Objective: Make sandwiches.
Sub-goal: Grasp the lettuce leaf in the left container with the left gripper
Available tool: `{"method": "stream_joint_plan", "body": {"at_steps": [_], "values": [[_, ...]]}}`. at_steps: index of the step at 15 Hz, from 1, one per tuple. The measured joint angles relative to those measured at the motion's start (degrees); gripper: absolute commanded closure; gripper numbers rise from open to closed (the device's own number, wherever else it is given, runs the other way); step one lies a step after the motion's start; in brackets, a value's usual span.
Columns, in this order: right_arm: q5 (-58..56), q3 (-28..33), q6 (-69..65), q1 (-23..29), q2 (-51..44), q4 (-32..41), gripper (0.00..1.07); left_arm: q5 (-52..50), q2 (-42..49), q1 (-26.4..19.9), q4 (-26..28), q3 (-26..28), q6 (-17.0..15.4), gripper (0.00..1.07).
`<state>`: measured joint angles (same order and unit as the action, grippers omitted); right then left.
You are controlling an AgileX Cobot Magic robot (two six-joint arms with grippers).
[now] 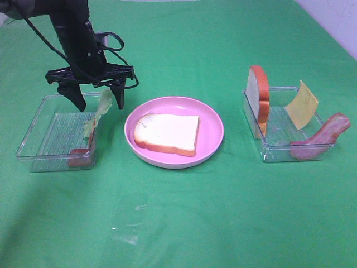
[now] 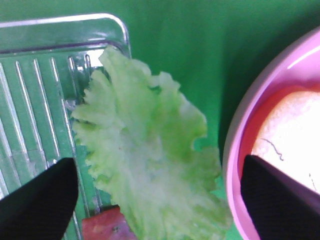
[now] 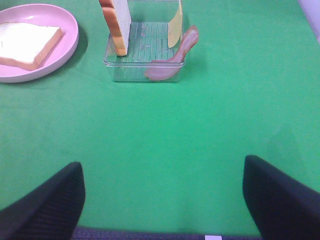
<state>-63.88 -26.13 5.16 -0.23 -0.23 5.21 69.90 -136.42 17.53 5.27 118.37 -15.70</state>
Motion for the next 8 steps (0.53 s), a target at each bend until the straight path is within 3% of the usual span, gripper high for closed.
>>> {"method": "stream_joint_plan", "body": {"at_steps": [3,6,8], "values": [[0.0,0.0,0.0,0.0,0.0,0.0,0.23,0.0,0.0,0.0,-1.03,0.0,-0.86,0.61],[0.0,0.0,0.0,0.0,0.0,0.0,0.23,0.0,0.0,0.0,-1.03,0.0,-1.66,0.87],[0.0,0.0,0.0,0.0,0.0,0.0,0.23,0.0,0.0,0.0,-1.03,0.0,-1.83,0.9]]}}
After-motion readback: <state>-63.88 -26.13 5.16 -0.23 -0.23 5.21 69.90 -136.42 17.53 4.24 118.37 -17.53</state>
